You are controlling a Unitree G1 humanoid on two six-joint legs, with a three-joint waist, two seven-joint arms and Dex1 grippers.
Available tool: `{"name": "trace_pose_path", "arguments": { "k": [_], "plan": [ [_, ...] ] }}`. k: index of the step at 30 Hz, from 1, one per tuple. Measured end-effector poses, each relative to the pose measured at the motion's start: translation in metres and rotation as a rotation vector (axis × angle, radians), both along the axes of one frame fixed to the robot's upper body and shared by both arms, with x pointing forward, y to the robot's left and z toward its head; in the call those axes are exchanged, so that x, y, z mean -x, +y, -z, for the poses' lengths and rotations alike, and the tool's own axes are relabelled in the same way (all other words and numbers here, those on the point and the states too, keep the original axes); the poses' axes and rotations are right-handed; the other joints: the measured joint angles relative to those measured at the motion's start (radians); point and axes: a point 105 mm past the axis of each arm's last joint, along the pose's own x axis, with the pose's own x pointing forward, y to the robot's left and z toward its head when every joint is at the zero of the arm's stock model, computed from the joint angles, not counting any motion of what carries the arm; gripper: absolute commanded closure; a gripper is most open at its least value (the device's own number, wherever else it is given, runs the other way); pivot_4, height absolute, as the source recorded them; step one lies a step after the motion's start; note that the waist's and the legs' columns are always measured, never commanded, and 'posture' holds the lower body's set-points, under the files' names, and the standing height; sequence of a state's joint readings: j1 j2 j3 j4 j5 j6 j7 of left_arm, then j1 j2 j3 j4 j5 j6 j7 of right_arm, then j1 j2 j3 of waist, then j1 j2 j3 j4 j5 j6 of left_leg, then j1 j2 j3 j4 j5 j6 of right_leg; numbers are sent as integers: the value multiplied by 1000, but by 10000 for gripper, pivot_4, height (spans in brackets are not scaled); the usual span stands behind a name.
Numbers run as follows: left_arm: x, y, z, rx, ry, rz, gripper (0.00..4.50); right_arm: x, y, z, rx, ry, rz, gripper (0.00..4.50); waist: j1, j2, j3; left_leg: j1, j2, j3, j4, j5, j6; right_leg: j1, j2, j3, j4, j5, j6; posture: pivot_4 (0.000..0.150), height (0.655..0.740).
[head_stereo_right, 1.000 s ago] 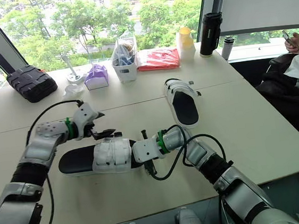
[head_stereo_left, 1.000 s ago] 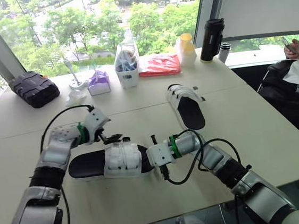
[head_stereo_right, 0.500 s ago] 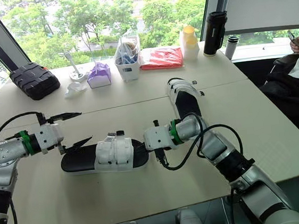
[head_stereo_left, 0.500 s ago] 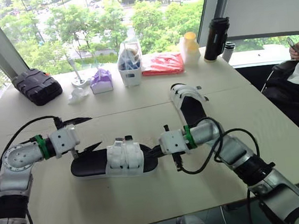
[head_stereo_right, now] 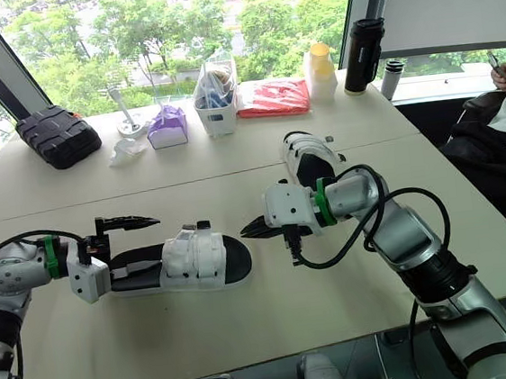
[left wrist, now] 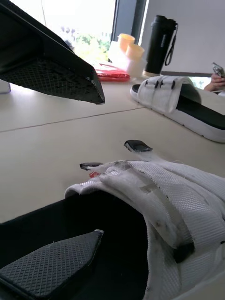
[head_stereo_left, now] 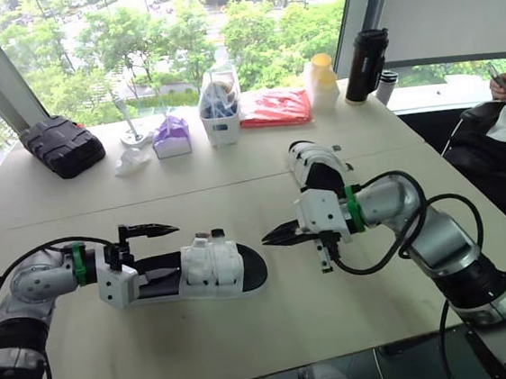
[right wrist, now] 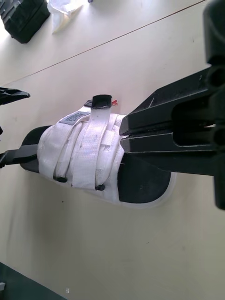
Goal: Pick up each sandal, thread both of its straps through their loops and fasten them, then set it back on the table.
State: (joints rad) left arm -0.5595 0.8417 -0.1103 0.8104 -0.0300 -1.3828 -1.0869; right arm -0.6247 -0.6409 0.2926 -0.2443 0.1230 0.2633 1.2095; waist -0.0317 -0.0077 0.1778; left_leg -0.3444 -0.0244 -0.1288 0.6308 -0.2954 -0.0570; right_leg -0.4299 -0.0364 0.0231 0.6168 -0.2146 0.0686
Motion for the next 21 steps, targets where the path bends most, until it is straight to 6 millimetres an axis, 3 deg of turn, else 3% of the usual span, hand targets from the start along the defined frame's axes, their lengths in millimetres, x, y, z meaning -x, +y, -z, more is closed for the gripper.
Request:
{"name": "trace_pose_path", "arguments": {
  "k": [17, 19, 21],
  "plan": [
    [-8, -58, 19, -77, -47, 254, 527, -11, -15, -5, 44, -65, 72, 45000, -2, 0, 0, -1, 0, 0, 1, 0, 0, 0, 1, 0, 0, 1, 1, 1500, 7400],
    [-8, -61, 19, -80, -58, 266, 5503, -12, -18, -5, 54, -68, 79, 45000, -3, 0, 0, 0, 0, 0, 0, 0, 0, 0, 1, 0, 0, 1, 1, 1500, 7400],
    [-5, -67, 20, -94, -73, 300, 13990, -12, -18, -5, 56, -70, 83, 45000, -3, 0, 0, 0, 0, 0, 1, 0, 0, 0, 0, 0, 0, 1, 1, 1500, 7400]
  ]
}}
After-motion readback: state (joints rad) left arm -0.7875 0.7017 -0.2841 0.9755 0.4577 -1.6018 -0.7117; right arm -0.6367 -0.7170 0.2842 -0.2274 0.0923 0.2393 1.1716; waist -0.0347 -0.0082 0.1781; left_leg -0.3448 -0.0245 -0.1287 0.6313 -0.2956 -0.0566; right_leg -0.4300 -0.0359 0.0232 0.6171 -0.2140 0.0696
